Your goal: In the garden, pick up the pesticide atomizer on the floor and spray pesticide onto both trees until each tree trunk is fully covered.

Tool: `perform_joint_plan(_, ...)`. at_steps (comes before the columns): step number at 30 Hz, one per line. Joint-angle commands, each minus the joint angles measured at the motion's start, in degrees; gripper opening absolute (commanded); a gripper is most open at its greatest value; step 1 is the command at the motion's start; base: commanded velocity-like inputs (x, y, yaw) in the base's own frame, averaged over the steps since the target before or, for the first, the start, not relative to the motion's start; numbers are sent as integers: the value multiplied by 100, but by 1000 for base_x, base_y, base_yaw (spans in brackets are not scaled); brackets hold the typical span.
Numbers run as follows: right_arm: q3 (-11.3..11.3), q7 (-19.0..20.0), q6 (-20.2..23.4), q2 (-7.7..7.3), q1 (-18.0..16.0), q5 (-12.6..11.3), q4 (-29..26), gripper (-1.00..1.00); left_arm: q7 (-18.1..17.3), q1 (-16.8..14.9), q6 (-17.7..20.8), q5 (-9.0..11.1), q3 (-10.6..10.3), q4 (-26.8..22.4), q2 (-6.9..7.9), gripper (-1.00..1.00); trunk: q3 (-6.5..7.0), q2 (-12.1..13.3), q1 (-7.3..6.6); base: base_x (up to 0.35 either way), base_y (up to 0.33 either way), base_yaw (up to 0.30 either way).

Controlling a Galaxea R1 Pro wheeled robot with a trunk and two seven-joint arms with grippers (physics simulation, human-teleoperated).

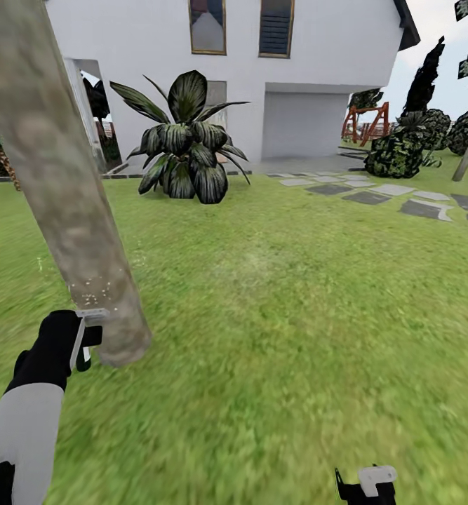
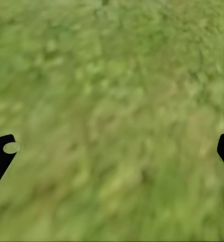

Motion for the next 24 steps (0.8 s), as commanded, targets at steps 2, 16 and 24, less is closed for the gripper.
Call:
perform_joint_plan(2, -37, -23, -16, 1, -4, 62, 7, 100, -23, -5, 24, -33, 2, -6, -2, -100, -5, -2, 0, 99, -260, 1)
perform_joint_plan(16, -35, -24, -16, 2, -4, 57, 7, 100, -23, -10, 24, -51, 6, -6, -2, -100, -5, -2, 0, 106, -261, 0)
perform_joint_plan(24, -28, -22, -16, 2, -4, 56, 7, 100, -23, -5, 24, -51, 6, -6, 7, -100, -5, -2, 0, 190, -234, 154)
